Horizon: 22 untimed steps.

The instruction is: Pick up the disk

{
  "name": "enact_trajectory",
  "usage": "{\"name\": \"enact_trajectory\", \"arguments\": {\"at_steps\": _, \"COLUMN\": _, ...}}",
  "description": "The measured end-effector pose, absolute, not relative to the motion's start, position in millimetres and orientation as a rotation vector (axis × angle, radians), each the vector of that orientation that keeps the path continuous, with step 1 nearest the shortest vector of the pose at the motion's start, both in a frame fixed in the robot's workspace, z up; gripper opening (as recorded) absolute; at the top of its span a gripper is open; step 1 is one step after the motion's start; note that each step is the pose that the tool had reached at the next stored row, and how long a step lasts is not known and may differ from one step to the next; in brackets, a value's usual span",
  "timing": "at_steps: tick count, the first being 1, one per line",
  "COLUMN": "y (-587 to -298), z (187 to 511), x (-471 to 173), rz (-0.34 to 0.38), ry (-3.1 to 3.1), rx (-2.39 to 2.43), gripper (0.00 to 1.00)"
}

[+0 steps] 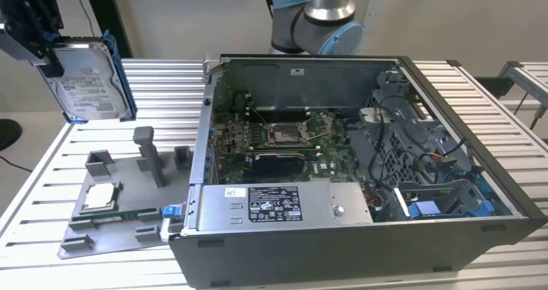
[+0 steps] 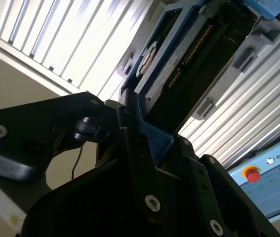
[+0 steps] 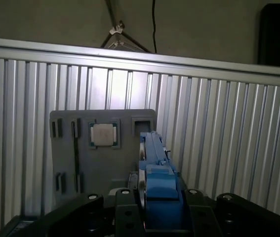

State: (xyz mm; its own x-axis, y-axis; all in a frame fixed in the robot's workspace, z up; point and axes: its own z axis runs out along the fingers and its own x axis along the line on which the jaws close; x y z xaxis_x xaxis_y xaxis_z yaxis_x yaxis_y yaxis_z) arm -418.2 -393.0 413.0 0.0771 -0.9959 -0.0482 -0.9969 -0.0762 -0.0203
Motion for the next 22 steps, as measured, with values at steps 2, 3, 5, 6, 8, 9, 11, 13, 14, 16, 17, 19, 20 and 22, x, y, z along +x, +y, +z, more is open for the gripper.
{"name": "enact_trajectory", "arguments": {"at_steps": 2, "y": -393.0, "z": 422.1, "x": -418.2, "rz": 0.033, "ry": 2.102, "rx": -2.270, "gripper": 0.00}}
{"name": "enact_trajectory", "arguments": {"at_steps": 3, "y": -393.0, "z": 426.6, "x": -418.2, "rz": 0.033, "ry": 2.102, "rx": -2.270, "gripper": 0.00}}
{"name": "enact_trajectory", "arguments": {"at_steps": 5, "y": -393.0, "z": 435.5, "x": -418.2, "rz": 0.033, "ry": 2.102, "rx": -2.270, "gripper": 0.00}}
{"name": "enact_trajectory", "arguments": {"at_steps": 6, "y": -393.0, "z": 440.1, "x": -418.2, "rz": 0.033, "ry": 2.102, "rx": -2.270, "gripper": 0.00}}
{"name": "enact_trajectory", "arguments": {"at_steps": 8, "y": -393.0, "z": 449.2, "x": -418.2, "rz": 0.033, "ry": 2.102, "rx": -2.270, "gripper": 0.00}}
{"name": "enact_trajectory", "arguments": {"at_steps": 9, "y": -393.0, "z": 453.9, "x": -418.2, "rz": 0.033, "ry": 2.102, "rx": -2.270, "gripper": 0.00}}
{"name": "enact_trajectory", "arguments": {"at_steps": 11, "y": -393.0, "z": 462.9, "x": -418.2, "rz": 0.033, "ry": 2.102, "rx": -2.270, "gripper": 0.00}}
{"name": "enact_trajectory", "arguments": {"at_steps": 13, "y": -393.0, "z": 472.0, "x": -418.2, "rz": 0.033, "ry": 2.102, "rx": -2.270, "gripper": 0.00}}
{"name": "enact_trajectory", "arguments": {"at_steps": 14, "y": -393.0, "z": 476.5, "x": -418.2, "rz": 0.033, "ry": 2.102, "rx": -2.270, "gripper": 0.00}}
{"name": "enact_trajectory", "arguments": {"at_steps": 16, "y": -393.0, "z": 485.5, "x": -418.2, "rz": 0.033, "ry": 2.102, "rx": -2.270, "gripper": 0.00}}
{"name": "enact_trajectory", "arguments": {"at_steps": 17, "y": -393.0, "z": 487.7, "x": -418.1, "rz": 0.033, "ry": 2.102, "rx": -2.270, "gripper": 0.00}}
{"name": "enact_trajectory", "arguments": {"at_steps": 19, "y": -393.0, "z": 488.7, "x": -418.1, "rz": 0.033, "ry": 2.102, "rx": -2.270, "gripper": 0.00}}
{"name": "enact_trajectory", "arguments": {"at_steps": 20, "y": -393.0, "z": 488.8, "x": -418.1, "rz": 0.033, "ry": 2.102, "rx": -2.270, "gripper": 0.00}}
{"name": "enact_trajectory", "arguments": {"at_steps": 22, "y": -393.0, "z": 488.7, "x": -418.2, "rz": 0.033, "ry": 2.102, "rx": -2.270, "gripper": 0.00}}
